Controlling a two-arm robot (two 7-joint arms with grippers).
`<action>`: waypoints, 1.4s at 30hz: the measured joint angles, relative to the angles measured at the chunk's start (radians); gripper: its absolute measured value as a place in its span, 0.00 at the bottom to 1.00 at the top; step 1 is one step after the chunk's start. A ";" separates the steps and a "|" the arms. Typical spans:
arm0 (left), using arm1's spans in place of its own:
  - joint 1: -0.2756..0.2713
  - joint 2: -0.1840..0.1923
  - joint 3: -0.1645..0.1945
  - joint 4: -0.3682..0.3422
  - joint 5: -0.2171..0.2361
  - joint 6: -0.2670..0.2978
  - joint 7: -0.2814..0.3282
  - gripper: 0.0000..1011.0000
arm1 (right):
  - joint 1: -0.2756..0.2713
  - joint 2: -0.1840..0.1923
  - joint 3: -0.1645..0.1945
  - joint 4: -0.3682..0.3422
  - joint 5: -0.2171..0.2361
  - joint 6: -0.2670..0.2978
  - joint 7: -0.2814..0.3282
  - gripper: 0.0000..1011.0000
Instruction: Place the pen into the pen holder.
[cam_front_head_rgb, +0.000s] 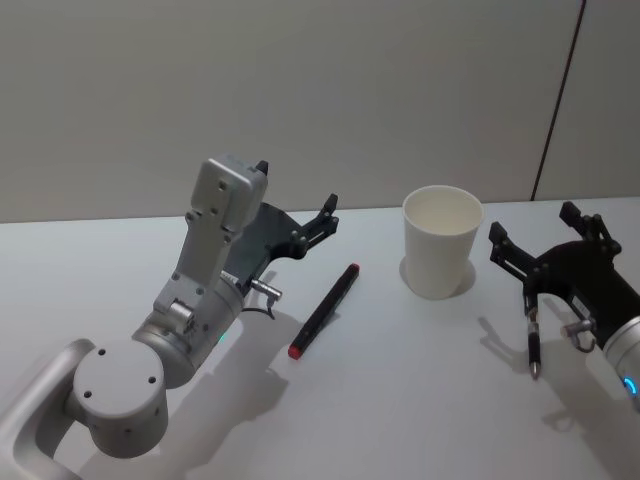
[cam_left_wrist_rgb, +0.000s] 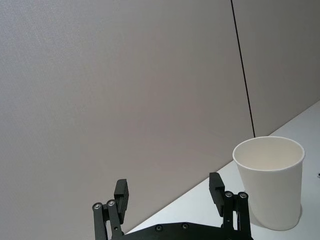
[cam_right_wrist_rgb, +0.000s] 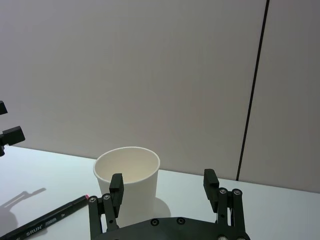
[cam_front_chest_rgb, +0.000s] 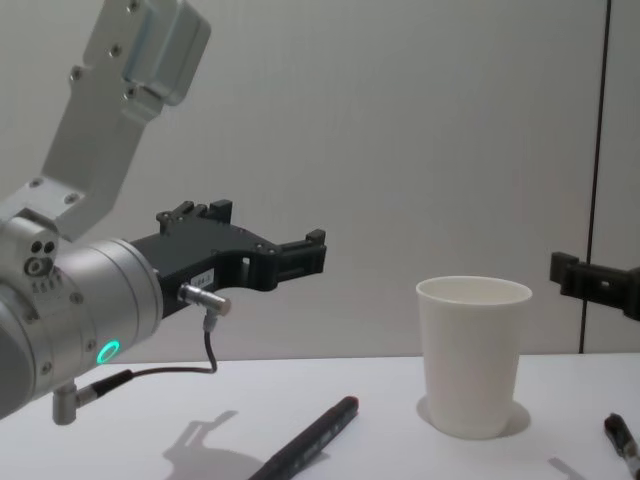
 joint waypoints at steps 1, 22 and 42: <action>0.000 0.000 0.000 0.000 0.000 0.000 0.000 0.99 | -0.003 0.001 0.001 -0.003 0.002 0.002 -0.003 0.99; 0.000 0.000 0.000 0.000 0.000 0.000 0.000 0.99 | -0.110 0.050 0.035 -0.124 0.064 0.072 -0.101 0.99; 0.000 0.000 0.000 0.000 0.000 0.000 0.000 0.99 | -0.108 0.005 0.030 -0.143 0.081 0.224 -0.168 0.99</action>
